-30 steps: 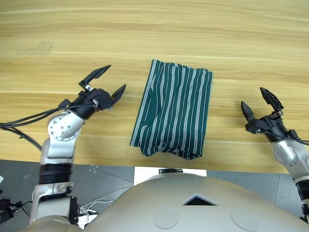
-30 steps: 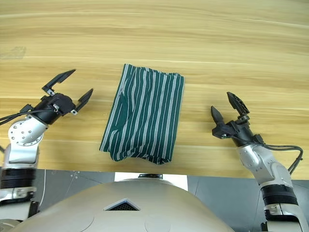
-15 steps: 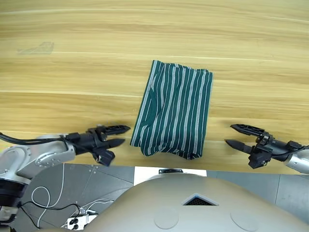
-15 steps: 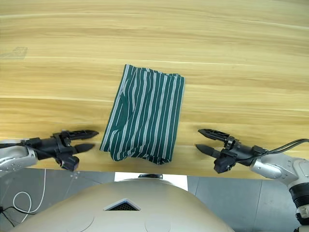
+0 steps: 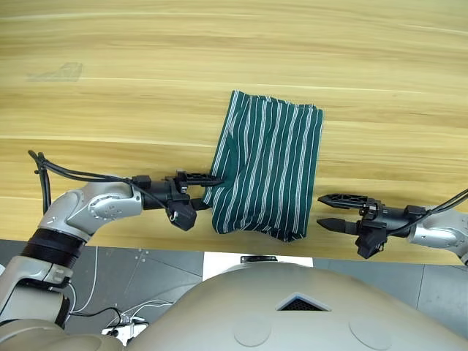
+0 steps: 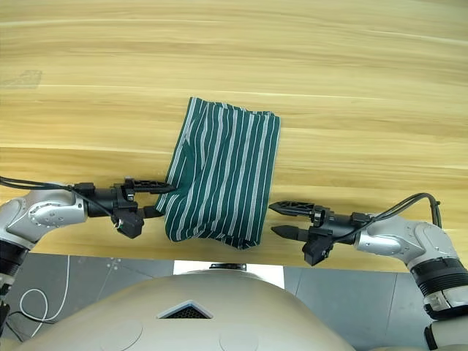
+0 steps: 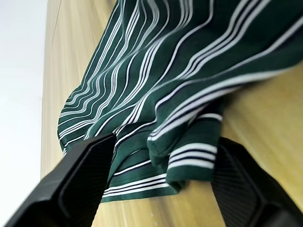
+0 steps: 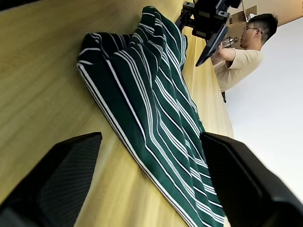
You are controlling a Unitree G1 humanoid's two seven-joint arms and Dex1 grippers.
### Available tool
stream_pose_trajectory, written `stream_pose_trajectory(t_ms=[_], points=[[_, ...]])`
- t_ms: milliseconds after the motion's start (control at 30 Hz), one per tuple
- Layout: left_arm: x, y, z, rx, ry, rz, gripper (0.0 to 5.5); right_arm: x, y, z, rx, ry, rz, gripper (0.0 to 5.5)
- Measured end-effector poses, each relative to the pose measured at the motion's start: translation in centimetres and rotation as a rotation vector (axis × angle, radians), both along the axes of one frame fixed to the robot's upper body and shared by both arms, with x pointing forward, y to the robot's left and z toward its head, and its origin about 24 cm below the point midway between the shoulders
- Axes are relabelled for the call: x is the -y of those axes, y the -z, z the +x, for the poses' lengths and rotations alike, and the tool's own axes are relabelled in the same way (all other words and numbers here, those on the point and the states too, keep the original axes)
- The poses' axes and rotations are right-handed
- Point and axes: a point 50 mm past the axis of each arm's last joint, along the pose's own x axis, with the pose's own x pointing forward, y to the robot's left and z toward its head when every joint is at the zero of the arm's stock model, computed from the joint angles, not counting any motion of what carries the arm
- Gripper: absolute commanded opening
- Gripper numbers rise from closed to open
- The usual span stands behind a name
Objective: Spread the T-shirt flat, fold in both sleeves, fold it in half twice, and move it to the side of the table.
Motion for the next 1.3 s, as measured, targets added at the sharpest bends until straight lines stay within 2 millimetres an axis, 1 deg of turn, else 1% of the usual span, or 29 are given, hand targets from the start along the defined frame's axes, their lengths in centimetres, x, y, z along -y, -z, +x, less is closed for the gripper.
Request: stream_pose_trajectory(t_ms=[100, 233, 367, 533, 700, 800, 833, 867, 967, 1000, 1167, 1300], points=[[0.2, 0.2, 0.6, 0.0, 0.015, -0.007, 3.35, -1.0, 0.5, -0.4, -0.02, -0.014, 0.037, 3.84], [0.2, 0.2, 0.5, -0.009, 0.024, -0.008, 3.35, -1.3, 0.8, -0.4, -0.031, -0.035, 0.039, 3.84], [0.5, 0.4, -0.6, -0.05, 0.052, -0.033, 3.35, -2.4, 1.1, 0.2, -0.021, -0.06, 0.062, 3.84], [1.0, 0.6, -1.2, -0.086, 0.086, -0.051, 3.35, -3.5, 1.5, 0.9, -0.007, -0.066, 0.096, 3.84], [1.9, 1.0, -0.7, -0.093, 0.119, -0.083, 3.35, -4.2, 1.9, 1.3, 0.0, -0.083, 0.116, 3.84], [2.4, 1.3, -0.3, -0.093, 0.129, -0.105, 3.35, -4.7, 2.1, 1.4, 0.004, -0.093, 0.125, 3.33], [2.5, 1.3, -0.2, -0.093, 0.132, -0.107, 3.17, -4.9, 2.2, 1.4, 0.004, -0.094, 0.126, 3.1], [2.5, 1.3, -0.2, -0.093, 0.135, -0.109, 3.09, -5.0, 2.3, 1.3, 0.004, -0.095, 0.125, 2.99], [2.8, 1.7, 0.0, -0.105, 0.14, -0.119, 2.5, -5.0, 2.5, 1.2, 0.005, -0.101, 0.113, 2.36], [2.9, 1.9, 0.0, -0.11, 0.141, -0.12, 2.2, -5.0, 2.6, 1.2, 0.004, -0.101, 0.106, 2.06], [2.9, 2.3, -0.1, -0.131, 0.141, -0.113, 1.14, -4.8, 2.8, 1.2, -0.002, -0.06, 0.079, 0.96], [2.8, 2.4, -0.1, -0.134, 0.146, -0.108, 0.72, -4.6, 2.5, 1.5, 0.006, -0.041, 0.085, 0.38]])
